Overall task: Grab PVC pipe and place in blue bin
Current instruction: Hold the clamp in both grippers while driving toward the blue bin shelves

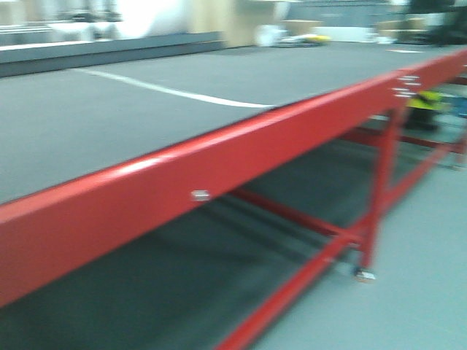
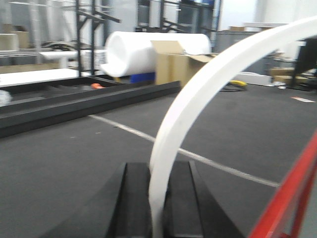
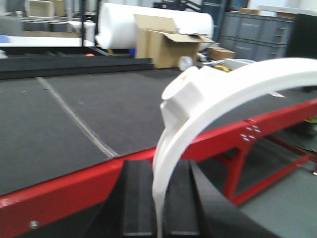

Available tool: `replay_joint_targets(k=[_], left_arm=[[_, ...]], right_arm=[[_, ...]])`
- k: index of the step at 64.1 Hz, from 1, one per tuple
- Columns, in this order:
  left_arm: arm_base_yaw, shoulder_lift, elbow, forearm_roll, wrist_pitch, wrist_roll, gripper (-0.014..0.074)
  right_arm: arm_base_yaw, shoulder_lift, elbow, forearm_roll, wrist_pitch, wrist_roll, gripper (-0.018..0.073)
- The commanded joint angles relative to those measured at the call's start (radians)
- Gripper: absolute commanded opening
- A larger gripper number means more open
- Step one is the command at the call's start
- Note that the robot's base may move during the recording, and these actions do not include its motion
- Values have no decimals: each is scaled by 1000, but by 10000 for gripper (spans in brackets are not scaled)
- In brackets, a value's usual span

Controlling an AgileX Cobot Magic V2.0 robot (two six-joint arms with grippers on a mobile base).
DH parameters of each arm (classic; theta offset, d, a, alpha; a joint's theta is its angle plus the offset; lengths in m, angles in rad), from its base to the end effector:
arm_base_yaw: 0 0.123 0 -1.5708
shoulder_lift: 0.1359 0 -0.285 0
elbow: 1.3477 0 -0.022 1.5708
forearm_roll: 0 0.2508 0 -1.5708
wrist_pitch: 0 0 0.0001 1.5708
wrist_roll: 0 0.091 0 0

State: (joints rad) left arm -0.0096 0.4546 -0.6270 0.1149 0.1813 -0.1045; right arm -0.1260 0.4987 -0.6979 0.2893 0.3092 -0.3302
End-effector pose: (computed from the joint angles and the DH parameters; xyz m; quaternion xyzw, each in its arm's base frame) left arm 0.0907 0.0010 0.3744 -0.0014 0.6785 0.0066 0.7346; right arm 0.0957 -0.0041 0.3829 -0.0049 0.7109 -0.0324 0.7026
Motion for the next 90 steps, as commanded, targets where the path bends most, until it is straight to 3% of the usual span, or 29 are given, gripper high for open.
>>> replay_joint_targets(k=[1, 90], left_arm=[[3, -2, -7, -8, -22, -4, -111], [3, -2, -7, -8, -22, -4, -111]], right_arm=[[0, -3, -1, 5, -25, -6, -168], [0, -3, -1, 5, -25, -6, -168]])
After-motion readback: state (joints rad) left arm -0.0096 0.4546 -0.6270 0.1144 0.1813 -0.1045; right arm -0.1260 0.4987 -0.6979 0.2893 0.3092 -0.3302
